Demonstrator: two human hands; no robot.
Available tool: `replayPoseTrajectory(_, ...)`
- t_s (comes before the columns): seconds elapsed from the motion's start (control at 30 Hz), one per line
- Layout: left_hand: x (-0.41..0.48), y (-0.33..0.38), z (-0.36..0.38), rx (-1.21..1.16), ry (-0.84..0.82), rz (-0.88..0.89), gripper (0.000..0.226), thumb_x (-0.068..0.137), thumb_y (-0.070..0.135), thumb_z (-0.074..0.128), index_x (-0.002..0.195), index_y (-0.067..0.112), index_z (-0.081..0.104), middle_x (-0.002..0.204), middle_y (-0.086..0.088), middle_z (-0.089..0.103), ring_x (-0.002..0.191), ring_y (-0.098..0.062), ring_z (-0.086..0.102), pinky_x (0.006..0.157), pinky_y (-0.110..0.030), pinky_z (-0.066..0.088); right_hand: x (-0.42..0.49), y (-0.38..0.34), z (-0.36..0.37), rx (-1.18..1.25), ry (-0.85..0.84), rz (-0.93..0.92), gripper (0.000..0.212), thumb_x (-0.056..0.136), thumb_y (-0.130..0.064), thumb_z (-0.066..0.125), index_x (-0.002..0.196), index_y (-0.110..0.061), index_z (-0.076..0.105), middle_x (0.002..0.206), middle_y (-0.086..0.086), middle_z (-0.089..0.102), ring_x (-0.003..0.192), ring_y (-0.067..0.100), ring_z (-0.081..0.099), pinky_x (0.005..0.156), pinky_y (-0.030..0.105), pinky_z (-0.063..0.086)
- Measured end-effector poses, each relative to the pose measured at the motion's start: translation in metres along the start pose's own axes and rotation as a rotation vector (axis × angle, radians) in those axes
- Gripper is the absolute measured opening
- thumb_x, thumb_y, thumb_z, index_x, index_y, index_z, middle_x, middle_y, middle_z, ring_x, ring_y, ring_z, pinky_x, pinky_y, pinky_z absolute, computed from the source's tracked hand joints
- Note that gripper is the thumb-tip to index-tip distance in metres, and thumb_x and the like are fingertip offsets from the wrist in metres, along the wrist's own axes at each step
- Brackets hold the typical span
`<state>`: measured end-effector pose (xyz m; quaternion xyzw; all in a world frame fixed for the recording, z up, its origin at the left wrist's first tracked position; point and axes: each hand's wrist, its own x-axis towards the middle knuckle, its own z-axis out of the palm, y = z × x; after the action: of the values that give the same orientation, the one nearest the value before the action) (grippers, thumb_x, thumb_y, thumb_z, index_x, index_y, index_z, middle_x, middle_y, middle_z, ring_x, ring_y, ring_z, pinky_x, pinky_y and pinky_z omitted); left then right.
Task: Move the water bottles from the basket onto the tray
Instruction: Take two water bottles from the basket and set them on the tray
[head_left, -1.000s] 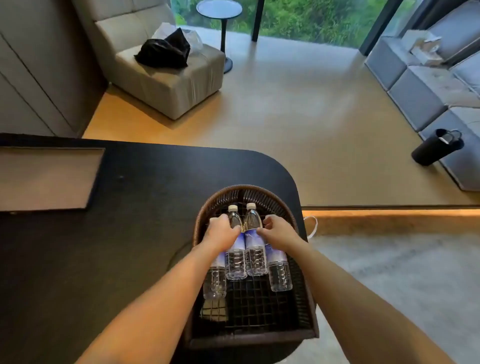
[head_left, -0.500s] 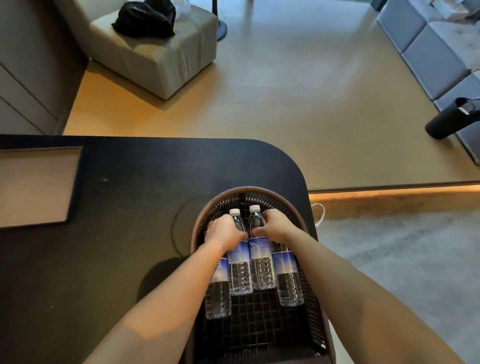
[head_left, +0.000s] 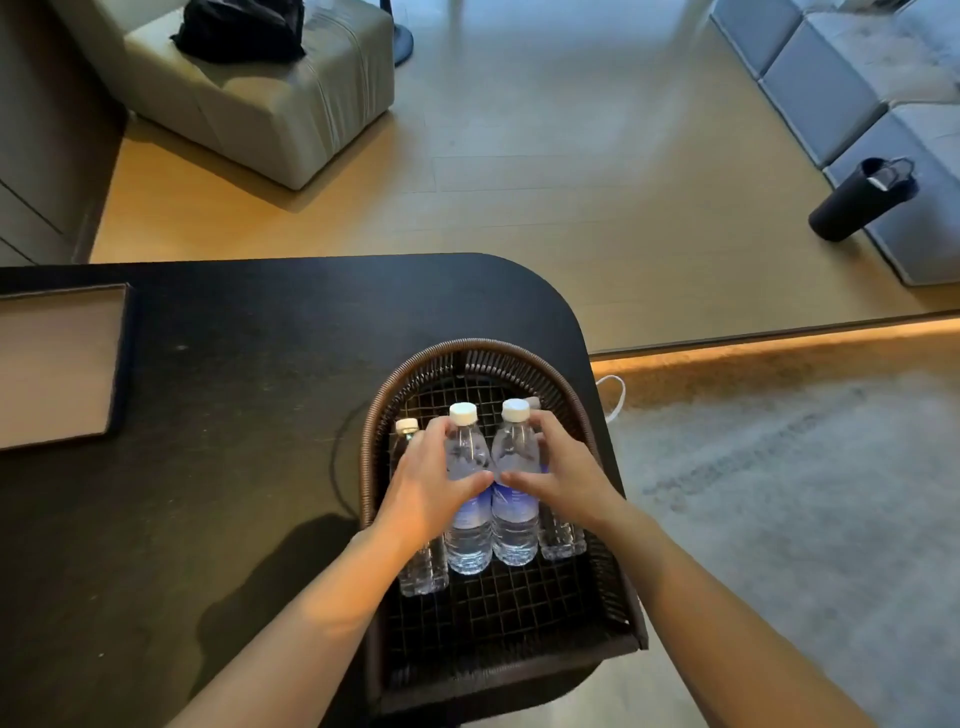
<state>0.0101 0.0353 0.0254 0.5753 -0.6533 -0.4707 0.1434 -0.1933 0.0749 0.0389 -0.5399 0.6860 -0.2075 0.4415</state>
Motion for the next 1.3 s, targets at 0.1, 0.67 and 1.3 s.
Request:
replayPoseTrajectory(0.1, -0.026, 0.002, -0.001, -0.039, 0.024, 0.06, 0.053, 0.081, 0.032, 0.087, 0.123, 0.032, 0.054, 0.11, 0.016, 0.068, 0.1, -0.006, 0.067, 0.083, -0.025, 0.052, -0.031, 0.001, 0.011, 0.026, 0.121, -0.047, 0.067, 0.082, -0.025, 0.085, 0.138, -0.032, 0.048, 0.124, -0.011, 0.07, 0.114, 0.004, 0.067, 0.1, 0.039, 0.057)
replayPoseTrajectory(0.67, -0.169, 0.006, -0.071, 0.038, 0.317, 0.463, 0.066, 0.075, 0.033, 0.092, 0.131, 0.017, 0.061, 0.118, -0.001, 0.073, 0.108, -0.019, 0.07, 0.088, -0.033, 0.061, -0.187, -0.084, 0.079, 0.018, 0.677, -0.307, 0.071, 0.082, -0.026, 0.087, 0.141, -0.028, 0.048, 0.136, 0.0, 0.066, 0.122, 0.009, 0.061, 0.1, 0.029, 0.058)
replayPoseTrajectory(1.3, -0.276, -0.146, -0.254, -0.018, 0.518, 0.07, 0.071, 0.075, 0.031, 0.091, 0.137, 0.024, 0.056, 0.125, 0.0, 0.069, 0.117, -0.021, 0.067, 0.096, -0.046, 0.06, -0.152, -0.236, 0.278, 0.171, 0.275, -0.346, 0.063, 0.085, -0.021, 0.085, 0.14, -0.025, 0.054, 0.136, -0.003, 0.065, 0.119, 0.009, 0.06, 0.106, 0.041, 0.055)
